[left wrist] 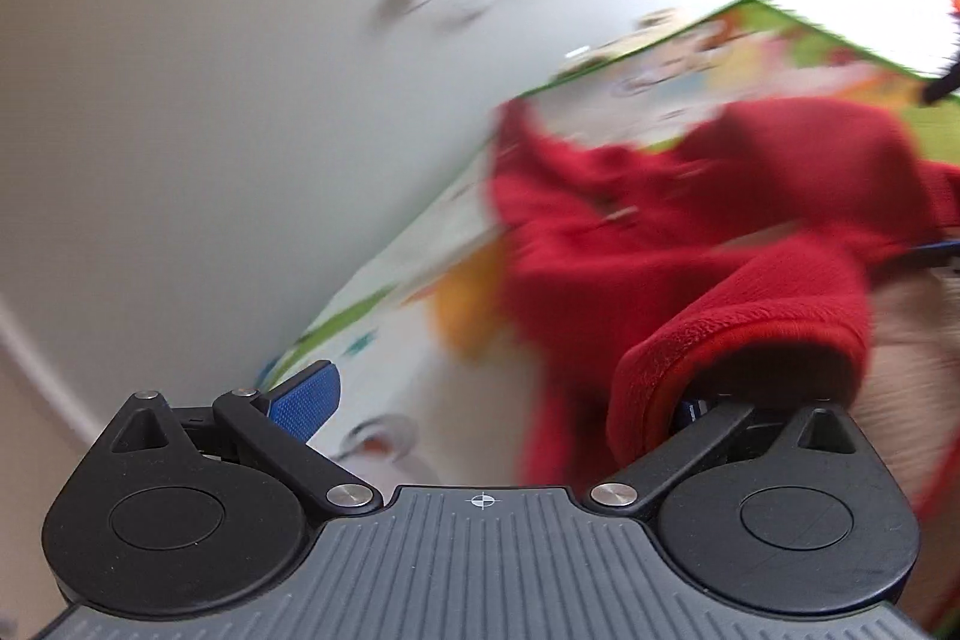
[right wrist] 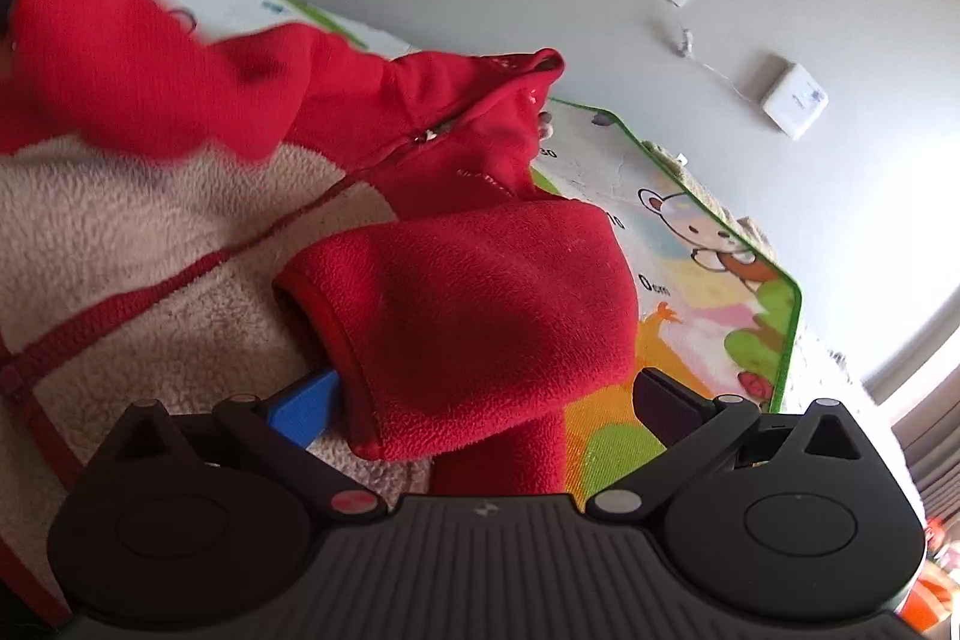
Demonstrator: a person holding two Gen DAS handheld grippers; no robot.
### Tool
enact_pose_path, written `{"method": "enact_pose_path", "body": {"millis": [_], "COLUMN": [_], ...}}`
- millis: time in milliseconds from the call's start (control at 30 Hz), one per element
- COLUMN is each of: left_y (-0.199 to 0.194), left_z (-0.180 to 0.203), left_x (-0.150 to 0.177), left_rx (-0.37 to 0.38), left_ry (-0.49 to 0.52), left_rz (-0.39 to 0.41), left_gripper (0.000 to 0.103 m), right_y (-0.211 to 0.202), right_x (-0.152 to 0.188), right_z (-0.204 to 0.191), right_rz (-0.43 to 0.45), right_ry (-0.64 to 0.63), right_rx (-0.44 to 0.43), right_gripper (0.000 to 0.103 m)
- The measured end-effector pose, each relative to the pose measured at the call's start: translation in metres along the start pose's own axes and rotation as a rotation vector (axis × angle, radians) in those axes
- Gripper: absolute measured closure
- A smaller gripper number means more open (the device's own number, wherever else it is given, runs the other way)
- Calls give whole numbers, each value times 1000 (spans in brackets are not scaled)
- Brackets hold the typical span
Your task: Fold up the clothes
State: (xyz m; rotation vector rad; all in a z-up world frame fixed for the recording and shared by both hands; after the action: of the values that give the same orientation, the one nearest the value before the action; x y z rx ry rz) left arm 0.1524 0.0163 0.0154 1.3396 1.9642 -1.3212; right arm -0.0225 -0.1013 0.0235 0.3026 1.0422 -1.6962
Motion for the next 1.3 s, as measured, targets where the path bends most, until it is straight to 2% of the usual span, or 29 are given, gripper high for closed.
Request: {"method": "enact_pose_path", "body": {"millis": [200, 300, 400, 467, 567, 667, 800, 900, 1000, 1067, 1133, 1167, 1233, 1300], "left_y": [42, 70, 95, 107, 112, 114, 113, 114, 119, 116, 116, 119, 124, 125], "left_z": [-83, -129, -170, -189, -197, -196, -192, -196, -202, -212, -222, -224, -226, -224], "left_x": [29, 48, 67, 77, 79, 74, 71, 69, 60, 51, 48, 52, 60, 74], "left_rx": [-216, -363, -428, -395, -354, -357, -356, -360, -393, -431, -415, -387, -330, -273], "left_ry": [-112, -166, -270, -374, -473, -482, -491, -485, -447, -455, -511, -542, -603, -637], "left_rz": [-106, -172, -238, -266, -252, -223, -198, -179, -151, -117, -111, -135, -187, -228], "left_gripper": [0, 0, 0, 0, 0, 0, 0, 0, 0, 0, 0, 0, 0, 0], "right_y": [11, 20, 33, 42, 57, 77, 104, 116, 126, 126, 125, 134, 160, 171], "right_x": [-24, -32, -36, -38, -43, -46, -37, -19, 0, 5, 4, 8, 21, 33], "right_z": [-6, -2, 6, 16, 48, 97, 185, 249, 290, 302, 304, 301, 292, 283], "right_rz": [-36, -37, -39, -39, -26, -20, -64, -125, -177, -147, -93, -140, -324, -425], "right_ry": [-140, -145, -139, -130, -68, 10, 147, 313, 457, 535, 617, 631, 621, 606], "right_rx": [45, 70, 101, 136, 237, 403, 664, 779, 755, 711, 632, 566, 435, 369], "right_gripper": [0, 0, 0, 0, 0, 0, 0, 0, 0, 0, 0, 0, 0, 0]}}
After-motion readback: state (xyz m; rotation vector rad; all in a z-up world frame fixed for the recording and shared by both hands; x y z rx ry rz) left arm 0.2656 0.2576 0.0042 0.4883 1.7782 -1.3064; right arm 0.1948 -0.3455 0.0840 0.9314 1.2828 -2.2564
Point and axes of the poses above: each gripper's, at about its wrist camera, not at the fingertips, and y roughly the way its jaws point, z to its right, x to its underside, the point moved 4 cm from there along y, roughly the way its jaws point, and after that the axes turned 5 degrees about x, right-handed, at the moved point
